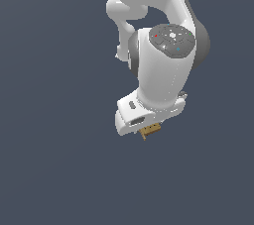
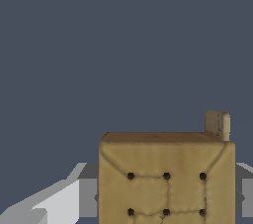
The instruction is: Pick up the object and move it to a goal position.
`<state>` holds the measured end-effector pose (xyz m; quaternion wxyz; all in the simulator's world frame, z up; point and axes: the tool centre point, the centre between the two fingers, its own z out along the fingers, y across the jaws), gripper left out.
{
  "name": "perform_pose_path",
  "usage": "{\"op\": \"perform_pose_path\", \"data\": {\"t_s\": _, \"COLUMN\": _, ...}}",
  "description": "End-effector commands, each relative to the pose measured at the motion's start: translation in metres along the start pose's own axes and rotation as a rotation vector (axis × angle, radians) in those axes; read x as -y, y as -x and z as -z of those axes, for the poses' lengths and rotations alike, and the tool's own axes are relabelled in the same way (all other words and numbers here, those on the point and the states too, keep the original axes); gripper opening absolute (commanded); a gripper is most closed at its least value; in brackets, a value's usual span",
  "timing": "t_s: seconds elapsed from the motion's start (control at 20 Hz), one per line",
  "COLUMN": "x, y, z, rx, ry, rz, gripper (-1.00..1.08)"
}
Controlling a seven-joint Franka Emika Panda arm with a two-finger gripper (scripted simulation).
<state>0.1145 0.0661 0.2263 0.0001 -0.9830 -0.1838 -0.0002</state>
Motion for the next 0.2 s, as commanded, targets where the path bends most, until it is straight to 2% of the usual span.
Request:
{"op": "perform_pose_path", "data": {"t_s": 0.0, "x": 0.0022, "y": -0.0023, "z": 0.005, "rx": 0.0, "ry": 0.0, "rz": -0.001, "gripper": -1.0}}
{"op": "perform_pose_path", "data": {"t_s": 0.15, "x": 0.003, "y": -0.0032, "z": 0.0064, "rx": 0.0, "ry": 0.0, "rz": -0.001, "gripper": -1.0}}
